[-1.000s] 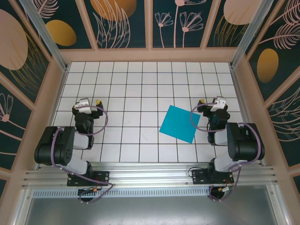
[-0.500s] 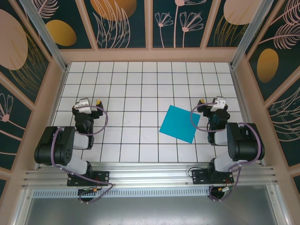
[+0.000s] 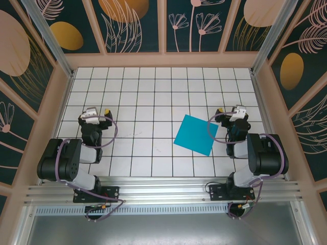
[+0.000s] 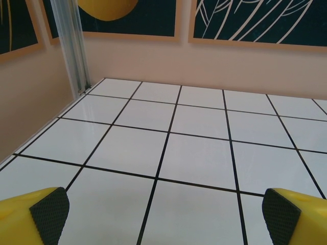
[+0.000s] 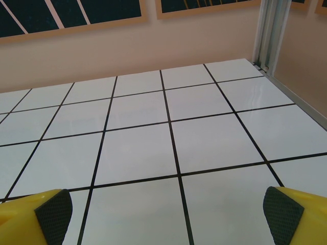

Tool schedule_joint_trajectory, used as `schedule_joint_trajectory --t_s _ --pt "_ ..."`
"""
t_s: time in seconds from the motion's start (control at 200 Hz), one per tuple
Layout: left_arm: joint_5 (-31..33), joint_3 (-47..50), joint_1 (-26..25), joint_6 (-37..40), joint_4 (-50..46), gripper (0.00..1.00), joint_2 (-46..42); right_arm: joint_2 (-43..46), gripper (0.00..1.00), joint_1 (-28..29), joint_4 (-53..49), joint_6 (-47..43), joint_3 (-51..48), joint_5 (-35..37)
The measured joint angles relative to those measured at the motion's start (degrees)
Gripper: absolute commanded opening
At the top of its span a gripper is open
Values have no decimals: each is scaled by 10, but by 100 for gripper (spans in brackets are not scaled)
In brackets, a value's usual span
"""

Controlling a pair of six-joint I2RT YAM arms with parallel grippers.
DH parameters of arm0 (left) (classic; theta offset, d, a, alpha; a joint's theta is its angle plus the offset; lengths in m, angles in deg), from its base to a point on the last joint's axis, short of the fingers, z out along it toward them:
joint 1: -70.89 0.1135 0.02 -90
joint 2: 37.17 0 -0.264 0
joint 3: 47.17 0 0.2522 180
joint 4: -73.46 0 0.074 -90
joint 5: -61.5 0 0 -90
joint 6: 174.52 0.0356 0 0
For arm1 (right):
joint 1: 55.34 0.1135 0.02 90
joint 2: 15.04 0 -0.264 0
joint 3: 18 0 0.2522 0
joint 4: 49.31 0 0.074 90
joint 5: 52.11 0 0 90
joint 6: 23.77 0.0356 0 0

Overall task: Fold a paper plane with a square sheet of paper (pick it up from the middle)
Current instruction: Move the square sheet of paper to the center of the table.

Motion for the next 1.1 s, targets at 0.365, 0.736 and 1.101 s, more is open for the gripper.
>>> schedule_joint_trajectory --t_s 0.365,0.736,1.101 --pt "-28 34 0 9 4 99 -84 0 99 16 24 -9 -24 -7" --pt "-14 25 0 -45 -211 99 -409 179 99 29 -364 88 157 4" --pt "3 -88 1 -203 -454 99 -484 176 91 35 -624 284 221 -219"
